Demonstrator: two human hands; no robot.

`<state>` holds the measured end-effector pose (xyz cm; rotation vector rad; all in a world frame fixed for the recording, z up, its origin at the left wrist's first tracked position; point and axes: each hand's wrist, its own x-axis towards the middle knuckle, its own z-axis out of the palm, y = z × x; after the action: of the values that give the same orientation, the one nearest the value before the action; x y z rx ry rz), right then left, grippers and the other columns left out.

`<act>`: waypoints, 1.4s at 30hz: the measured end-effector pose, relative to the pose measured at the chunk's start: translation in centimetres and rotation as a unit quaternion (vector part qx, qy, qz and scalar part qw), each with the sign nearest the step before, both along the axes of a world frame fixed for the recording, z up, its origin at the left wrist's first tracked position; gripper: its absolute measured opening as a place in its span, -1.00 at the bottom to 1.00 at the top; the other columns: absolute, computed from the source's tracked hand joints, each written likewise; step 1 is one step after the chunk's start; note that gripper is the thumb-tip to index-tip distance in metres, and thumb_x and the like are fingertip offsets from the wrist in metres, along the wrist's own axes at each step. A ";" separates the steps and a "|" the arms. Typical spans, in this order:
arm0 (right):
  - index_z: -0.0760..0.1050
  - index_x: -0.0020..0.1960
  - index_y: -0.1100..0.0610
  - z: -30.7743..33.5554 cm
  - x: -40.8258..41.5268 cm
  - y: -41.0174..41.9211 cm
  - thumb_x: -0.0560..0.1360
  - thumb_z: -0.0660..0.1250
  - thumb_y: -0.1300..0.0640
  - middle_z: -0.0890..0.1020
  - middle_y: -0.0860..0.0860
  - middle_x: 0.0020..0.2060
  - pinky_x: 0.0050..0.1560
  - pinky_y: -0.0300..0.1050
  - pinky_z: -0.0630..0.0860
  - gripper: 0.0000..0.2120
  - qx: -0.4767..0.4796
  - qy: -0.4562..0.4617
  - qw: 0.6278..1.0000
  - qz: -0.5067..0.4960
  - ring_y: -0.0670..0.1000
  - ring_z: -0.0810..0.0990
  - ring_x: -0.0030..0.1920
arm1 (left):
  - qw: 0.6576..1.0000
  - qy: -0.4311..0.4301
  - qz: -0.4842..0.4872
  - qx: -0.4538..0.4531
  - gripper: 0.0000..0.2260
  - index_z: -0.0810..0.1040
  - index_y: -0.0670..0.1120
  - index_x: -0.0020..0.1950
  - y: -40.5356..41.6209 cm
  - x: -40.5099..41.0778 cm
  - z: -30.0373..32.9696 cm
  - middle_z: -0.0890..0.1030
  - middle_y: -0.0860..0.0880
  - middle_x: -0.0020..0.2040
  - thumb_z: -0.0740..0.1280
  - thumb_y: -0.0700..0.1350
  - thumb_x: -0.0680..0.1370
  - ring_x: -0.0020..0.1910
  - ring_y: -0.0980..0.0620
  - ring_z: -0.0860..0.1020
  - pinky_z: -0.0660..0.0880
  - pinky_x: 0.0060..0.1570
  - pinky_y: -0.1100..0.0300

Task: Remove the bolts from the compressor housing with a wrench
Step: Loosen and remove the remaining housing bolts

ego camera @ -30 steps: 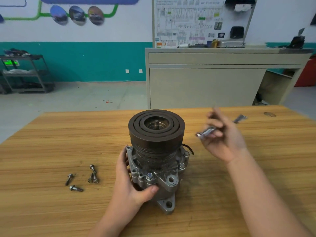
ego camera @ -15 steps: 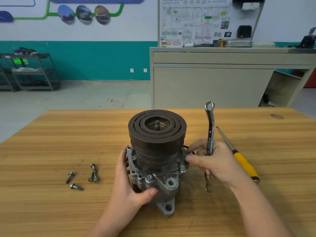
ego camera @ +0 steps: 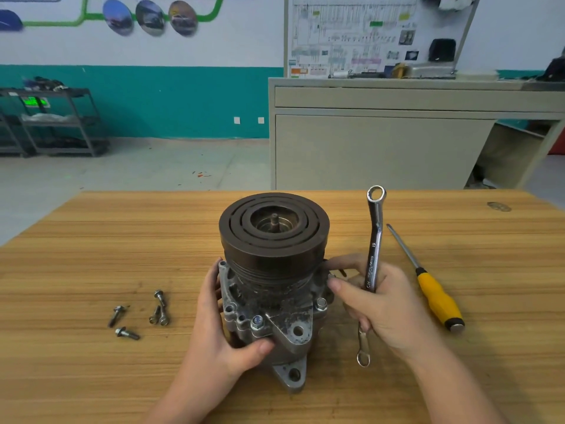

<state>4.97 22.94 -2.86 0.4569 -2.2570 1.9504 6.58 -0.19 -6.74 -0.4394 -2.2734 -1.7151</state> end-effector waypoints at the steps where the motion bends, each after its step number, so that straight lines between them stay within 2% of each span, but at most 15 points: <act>1: 0.60 -0.08 -0.11 0.0 0.0 -0.1 0.37 0.50 -0.04 0.40 -0.07 -0.63 -0.52 -0.28 0.33 -0.84 -0.001 0.000 1.000 -0.010 -0.10 0.35 -0.61 | 1.000 -0.002 -0.001 0.001 0.00 0.00 0.33 0.41 0.0 0.0 -0.1 0.29 0.45 0.32 0.41 0.50 0.10 0.34 0.40 0.28 0.24 0.16 0.60; 3: 0.59 -0.13 -0.10 0.0 -0.1 -0.1 0.33 0.52 -0.09 0.40 -0.07 -0.62 -0.52 -0.26 0.34 -0.82 0.002 -0.004 1.000 -0.021 -0.09 0.36 -0.61 | 1.000 -0.002 0.001 0.000 -0.01 0.00 0.36 0.40 -0.1 0.0 -0.1 0.29 0.44 0.33 0.41 0.51 0.09 0.34 0.39 0.28 0.24 0.16 0.60; 6: 0.62 -0.08 -0.09 -0.1 -0.1 0.0 0.38 0.46 -0.02 0.39 -0.04 -0.65 -0.52 -0.26 0.33 -0.88 0.000 0.001 1.000 -0.006 -0.09 0.34 -0.63 | 1.000 -0.006 0.002 -0.001 -0.02 -0.01 0.40 0.38 0.0 0.0 -0.1 0.27 0.48 0.32 0.40 0.52 0.08 0.33 0.43 0.28 0.23 0.14 0.63; 9: 0.60 -0.07 -0.09 -0.2 -0.1 -0.2 0.29 0.45 -0.14 0.40 -0.05 -0.63 -0.54 -0.27 0.31 -0.74 -0.007 0.001 1.000 -0.015 -0.10 0.34 -0.62 | 1.000 -0.009 0.000 0.001 -0.01 0.00 0.37 0.39 0.0 0.0 -0.1 0.28 0.45 0.33 0.41 0.51 0.08 0.34 0.41 0.28 0.24 0.15 0.61; 11: 0.57 -0.13 -0.08 -0.3 -0.2 -0.3 0.25 0.46 -0.16 0.40 -0.06 -0.63 -0.54 -0.28 0.31 -0.74 -0.016 -0.005 0.999 -0.029 -0.09 0.34 -0.62 | 1.000 -0.009 0.000 0.000 -0.01 0.00 0.37 0.39 0.0 0.1 -0.2 0.28 0.43 0.34 0.41 0.51 0.08 0.34 0.40 0.28 0.24 0.16 0.60; 15: 0.60 -0.08 -0.07 -0.5 -0.2 -0.2 0.32 0.39 -0.11 0.38 -0.07 -0.64 -0.51 -0.25 0.31 -0.78 -0.017 0.002 1.000 -0.012 -0.08 0.32 -0.63 | 1.000 -0.018 0.006 -0.004 -0.01 -0.01 0.41 0.38 -0.1 0.1 -0.2 0.27 0.36 0.39 0.40 0.52 0.07 0.35 0.40 0.27 0.23 0.16 0.61; 17: 0.60 -0.04 -0.07 -0.5 -0.1 -0.2 0.32 0.41 -0.13 0.39 -0.07 -0.64 -0.52 -0.24 0.31 -0.75 -0.016 0.006 1.000 -0.009 -0.08 0.33 -0.63 | 1.000 -0.018 0.004 -0.002 0.00 -0.01 0.39 0.39 -0.1 0.1 -0.3 0.28 0.37 0.38 0.41 0.52 0.07 0.35 0.39 0.28 0.24 0.16 0.61; 20: 0.57 -0.11 -0.09 -0.5 -0.2 -0.3 0.26 0.48 -0.16 0.41 -0.06 -0.62 -0.54 -0.25 0.31 -0.73 -0.020 0.003 0.999 -0.034 -0.08 0.34 -0.62 | 1.000 -0.018 0.008 -0.004 0.01 -0.02 0.37 0.40 -0.1 0.0 -0.3 0.26 0.31 0.41 0.40 0.52 0.07 0.36 0.39 0.26 0.23 0.17 0.60; 24: 0.60 -0.08 -0.07 -0.5 -0.2 -0.2 0.33 0.40 -0.10 0.38 -0.05 -0.65 -0.52 -0.26 0.31 -0.79 -0.030 0.012 0.999 -0.021 -0.08 0.33 -0.63 | 1.000 -0.021 0.012 -0.009 0.00 -0.02 0.40 0.38 -0.1 0.0 -0.4 0.25 0.30 0.42 0.39 0.53 0.06 0.36 0.39 0.26 0.23 0.16 0.61; 28: 0.59 -0.11 -0.09 -0.4 -0.1 -0.4 0.26 0.47 -0.16 0.40 -0.06 -0.63 -0.52 -0.27 0.34 -0.75 -0.028 0.011 0.999 -0.045 -0.10 0.36 -0.61 | 1.000 -0.020 0.011 -0.009 0.00 -0.02 0.40 0.38 -0.2 0.0 -0.4 0.25 0.29 0.42 0.40 0.52 0.07 0.36 0.40 0.26 0.23 0.16 0.61; 32: 0.61 -0.13 -0.07 -0.3 0.0 -0.3 0.38 0.39 0.00 0.40 -0.04 -0.65 -0.52 -0.26 0.33 -0.91 -0.021 0.019 0.998 -0.047 -0.10 0.35 -0.62 | 1.000 -0.019 0.013 -0.009 -0.01 -0.03 0.41 0.37 -0.2 0.1 -0.3 0.25 0.35 0.40 0.39 0.53 0.07 0.34 0.43 0.25 0.22 0.14 0.63; 36: 0.61 -0.14 -0.08 -0.1 0.2 -0.3 0.29 0.54 -0.14 0.41 -0.06 -0.63 -0.52 -0.27 0.36 -0.77 -0.017 0.014 0.999 -0.040 -0.11 0.38 -0.61 | 1.000 -0.007 0.009 -0.008 -0.01 0.00 0.36 0.40 -0.1 0.1 -0.3 0.26 0.43 0.35 0.40 0.51 0.10 0.33 0.43 0.27 0.22 0.14 0.62; 40: 0.64 -0.08 -0.13 -0.1 0.2 -0.2 0.40 0.44 -0.02 0.40 -0.07 -0.64 -0.52 -0.25 0.36 -0.89 0.006 0.023 0.999 -0.041 -0.11 0.37 -0.61 | 1.000 -0.009 0.016 -0.015 0.01 -0.02 0.34 0.42 -0.2 0.1 -0.4 0.24 0.38 0.39 0.38 0.53 0.09 0.34 0.43 0.25 0.21 0.14 0.63; 42: 0.62 -0.06 -0.13 0.0 0.3 -0.3 0.38 0.48 -0.10 0.41 -0.06 -0.63 -0.52 -0.27 0.37 -0.84 0.004 0.031 0.999 -0.038 -0.11 0.38 -0.61 | 1.000 -0.008 0.015 -0.015 -0.01 -0.01 0.36 0.41 -0.2 0.1 -0.4 0.25 0.42 0.36 0.39 0.52 0.09 0.34 0.42 0.25 0.22 0.14 0.63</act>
<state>5.31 22.62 -2.87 0.4206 -2.2123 1.8646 6.69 -0.39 -7.13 -0.3979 -2.3074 -1.6785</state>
